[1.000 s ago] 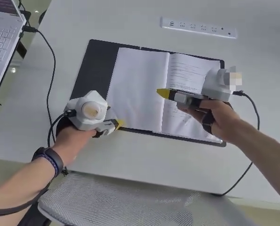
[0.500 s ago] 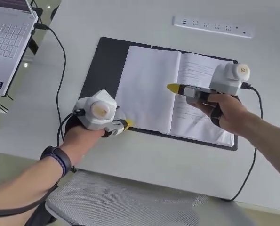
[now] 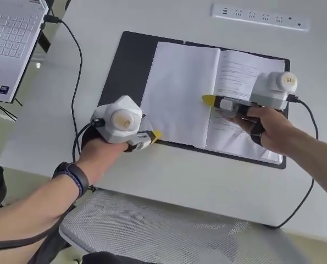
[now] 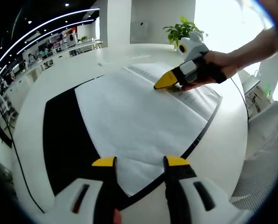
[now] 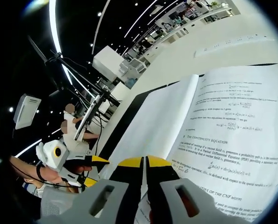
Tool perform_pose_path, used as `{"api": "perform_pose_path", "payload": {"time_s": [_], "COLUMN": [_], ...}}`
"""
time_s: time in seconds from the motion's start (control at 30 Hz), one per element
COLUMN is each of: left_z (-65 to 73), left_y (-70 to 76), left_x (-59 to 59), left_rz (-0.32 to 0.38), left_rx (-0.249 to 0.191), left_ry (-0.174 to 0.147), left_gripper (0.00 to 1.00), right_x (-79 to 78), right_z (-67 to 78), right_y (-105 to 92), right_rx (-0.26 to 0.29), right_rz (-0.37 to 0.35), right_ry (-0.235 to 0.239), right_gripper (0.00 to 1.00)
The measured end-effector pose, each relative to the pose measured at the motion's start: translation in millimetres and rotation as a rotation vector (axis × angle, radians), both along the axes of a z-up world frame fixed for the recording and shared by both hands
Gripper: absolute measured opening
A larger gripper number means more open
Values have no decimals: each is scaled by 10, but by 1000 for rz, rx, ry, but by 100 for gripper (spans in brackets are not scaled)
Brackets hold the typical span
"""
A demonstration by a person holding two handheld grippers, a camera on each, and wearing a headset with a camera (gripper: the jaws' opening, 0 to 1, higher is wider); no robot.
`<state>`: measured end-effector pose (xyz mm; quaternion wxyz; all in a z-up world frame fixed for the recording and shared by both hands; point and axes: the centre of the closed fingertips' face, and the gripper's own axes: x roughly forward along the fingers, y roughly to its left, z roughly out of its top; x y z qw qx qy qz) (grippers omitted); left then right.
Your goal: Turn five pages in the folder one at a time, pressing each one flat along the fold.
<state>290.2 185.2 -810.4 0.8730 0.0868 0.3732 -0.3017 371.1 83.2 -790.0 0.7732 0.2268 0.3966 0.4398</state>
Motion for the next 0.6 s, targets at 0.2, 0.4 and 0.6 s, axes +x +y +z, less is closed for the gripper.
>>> {"api": "perform_pose_path", "payload": {"time_s": [0.2,0.4,0.6], "left_z": [2,6,26], "left_y": [-3,-7,-12], "left_x": [2,1,-11], "left_rz": [1,3,5], "left_rx": [0,-2,-5], "left_ry": [-1,-2,1], "left_gripper": [38,38,39], "right_x": [5,33,190], "right_z": [2,-1,14], "right_y": [-1,-9,17], "right_rx": [12,31,52], "right_rz": [2,20,7], "right_ry": [3,9,11], "right_gripper": [0,0,0]}}
